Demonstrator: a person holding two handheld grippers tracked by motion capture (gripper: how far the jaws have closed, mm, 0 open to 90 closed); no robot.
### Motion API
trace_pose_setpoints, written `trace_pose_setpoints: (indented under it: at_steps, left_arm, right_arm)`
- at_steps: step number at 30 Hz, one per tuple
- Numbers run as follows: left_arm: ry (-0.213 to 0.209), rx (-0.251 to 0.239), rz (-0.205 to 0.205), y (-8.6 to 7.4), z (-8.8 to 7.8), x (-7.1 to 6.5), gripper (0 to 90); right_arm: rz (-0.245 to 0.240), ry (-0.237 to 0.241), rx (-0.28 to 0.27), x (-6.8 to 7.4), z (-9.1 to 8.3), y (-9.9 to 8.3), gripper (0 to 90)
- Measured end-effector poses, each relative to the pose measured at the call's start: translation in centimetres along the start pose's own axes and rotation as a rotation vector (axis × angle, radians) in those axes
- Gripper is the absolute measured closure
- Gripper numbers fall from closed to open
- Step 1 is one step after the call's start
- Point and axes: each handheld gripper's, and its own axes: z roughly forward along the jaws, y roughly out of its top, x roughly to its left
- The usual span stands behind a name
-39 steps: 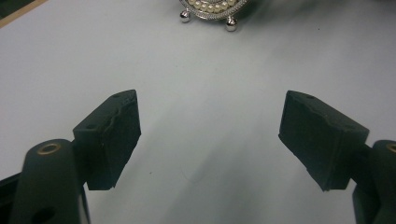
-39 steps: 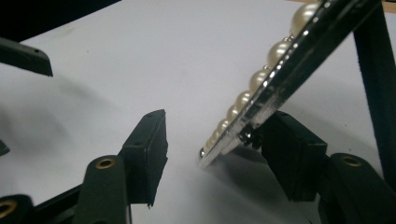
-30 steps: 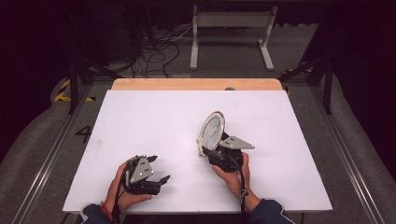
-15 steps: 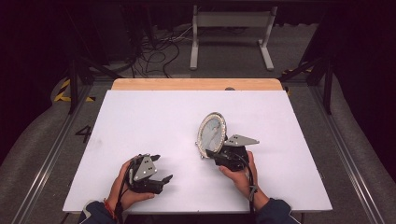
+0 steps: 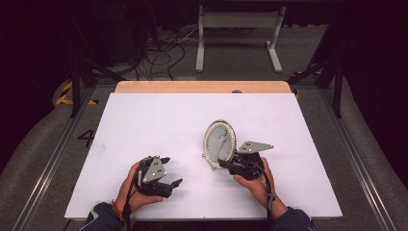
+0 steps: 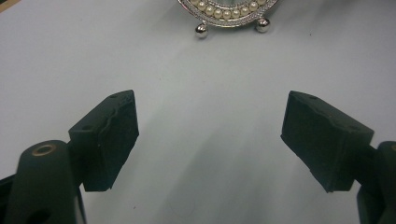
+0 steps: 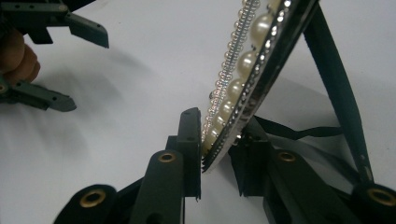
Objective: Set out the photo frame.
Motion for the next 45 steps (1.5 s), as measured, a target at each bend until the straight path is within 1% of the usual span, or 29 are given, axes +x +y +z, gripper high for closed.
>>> trace_pose_setpoints:
  at_steps: [2, 4, 6, 8, 9, 10, 11, 12, 13, 15, 16, 17, 19, 21, 23, 24, 25, 26, 27, 29, 31, 32, 34, 36, 37, 39, 41, 43, 45]
  left_arm:
    - [-0.008, -0.013, -0.017, 0.3, 0.4, 0.5, 18.7]
    - [-0.017, -0.017, -0.025, 0.8, 0.9, 1.1, 17.7]
    - [-0.049, -0.041, -0.037, 1.3, 1.3, 1.7, 17.3]
    - [-0.081, -0.066, -0.035, 1.9, 1.9, 2.5, 19.3]
    - [-0.12, -0.072, -0.055, 2.3, 2.5, 3.0, 19.9]
    - [-0.148, -0.067, -0.058, 2.6, 2.9, 3.3, 18.3]
    - [-0.148, -0.067, -0.058, 2.6, 2.9, 3.3, 17.9]
    - [-0.145, -0.066, -0.053, 2.9, 3.4, 3.4, 18.3]
    - [-0.135, -0.06, -0.046, 3.2, 3.8, 3.5, 18.3]
    - [-0.149, -0.063, -0.051, 3.9, 4.7, 3.9, 18.0]
    - [-0.153, -0.066, -0.047, 4.5, 5.5, 4.1, 18.0]
    - [-0.153, -0.066, -0.047, 4.5, 5.5, 4.1, 18.0]
    - [-0.17, -0.063, -0.052, 5.0, 6.3, 4.5, 18.0]
    - [-0.173, -0.061, -0.052, 5.3, 7.0, 4.8, 18.0]
    - [-0.194, -0.057, -0.051, 5.7, 7.7, 5.0, 18.3]
    - [-0.21, -0.053, -0.043, 6.1, 8.1, 5.1, 18.1]
    - [-0.217, -0.052, -0.039, 6.3, 8.3, 5.1, 17.1]
    - [-0.227, -0.061, -0.04, 6.7, 8.6, 5.2, 16.8]
    - [-0.247, -0.059, -0.048, 6.9, 8.8, 5.2, 16.6]
    - [-0.251, -0.061, -0.047, 7.2, 9.3, 5.3, 16.0]
    - [-0.274, -0.059, -0.052, 7.4, 9.7, 5.2, 16.0]
    - [-0.272, -0.057, -0.051, 7.4, 9.8, 5.1, 16.0]
    - [-0.286, -0.052, -0.042, 7.5, 10.0, 5.0, 16.8]
    - [-0.29, -0.045, -0.036, 7.6, 10.3, 4.8, 17.5]
    - [-0.301, -0.044, -0.03, 7.6, 10.4, 4.8, 18.2]
    - [-0.306, -0.044, -0.031, 7.7, 10.7, 4.6, 19.9]
    - [-0.324, -0.044, -0.034, 7.8, 10.8, 4.5, 22.2]
    - [-0.32, -0.04, -0.027, 7.8, 10.9, 4.4, 21.4]
    - [-0.322, -0.043, -0.042, 7.7, 10.7, 4.6, 24.9]
  right_arm:
    - [-0.001, 0.004, 0.006, 0.0, -0.2, 0.0, 75.2]
    - [0.001, 0.003, 0.004, 0.0, -0.2, -0.1, 74.6]
    - [-0.008, -0.009, 0.003, 0.1, -0.4, -0.2, 72.7]
    - [-0.017, -0.022, -0.008, 0.3, -0.6, -0.2, 70.0]
    - [-0.023, -0.029, -0.015, 0.4, -0.9, -0.1, 67.8]
    - [-0.029, -0.04, -0.026, 0.6, -1.2, -0.1, 67.0]
    - [-0.041, -0.057, -0.03, 0.7, -1.4, -0.1, 66.9]
    - [-0.057, -0.074, -0.033, 0.9, -1.6, -0.1, 66.9]
    - [-0.057, -0.074, -0.033, 0.9, -1.6, -0.1, 66.9]
    - [-0.066, -0.082, -0.043, 1.1, -1.9, -0.2, 66.7]
    - [-0.077, -0.106, -0.052, 1.3, -2.4, -0.3, 66.9]
    - [-0.077, -0.106, -0.052, 1.3, -2.4, -0.3, 66.9]
    - [-0.095, -0.137, -0.079, 1.8, -3.3, -0.4, 68.9]
    - [-0.098, -0.143, -0.088, 1.8, -3.6, -0.5, 69.8]
    - [-0.094, -0.158, -0.098, 1.9, -4.1, -0.6, 72.9]
    - [-0.09, -0.162, -0.103, 1.9, -4.2, -0.6, 74.5]
    - [-0.083, -0.164, -0.112, 2.0, -4.5, -0.7, 76.0]
    - [-0.083, -0.162, -0.115, 2.0, -4.6, -0.7, 76.3]
    - [-0.08, -0.166, -0.121, 2.1, -4.8, -0.7, 77.0]
    - [-0.067, -0.165, -0.136, 2.2, -4.9, -0.7, 77.2]
    - [-0.057, -0.168, -0.147, 2.3, -4.9, -0.7, 77.0]
    - [-0.056, -0.175, -0.15, 2.3, -4.8, -0.7, 78.0]
    - [-0.052, -0.187, -0.148, 2.3, -4.6, -0.8, 78.9]
    - [-0.043, -0.179, -0.155, 2.2, -4.6, -0.8, 80.7]
    - [-0.044, -0.179, -0.157, 2.2, -4.6, -0.9, 81.7]
    - [-0.044, -0.185, -0.16, 2.3, -4.6, -0.8, 83.8]
    - [-0.046, -0.191, -0.159, 2.5, -4.6, -0.9, 85.2]
    - [-0.045, -0.188, -0.161, 2.5, -4.6, -0.9, 86.2]
    - [-0.043, -0.19, -0.161, 2.5, -4.7, -0.9, 86.4]
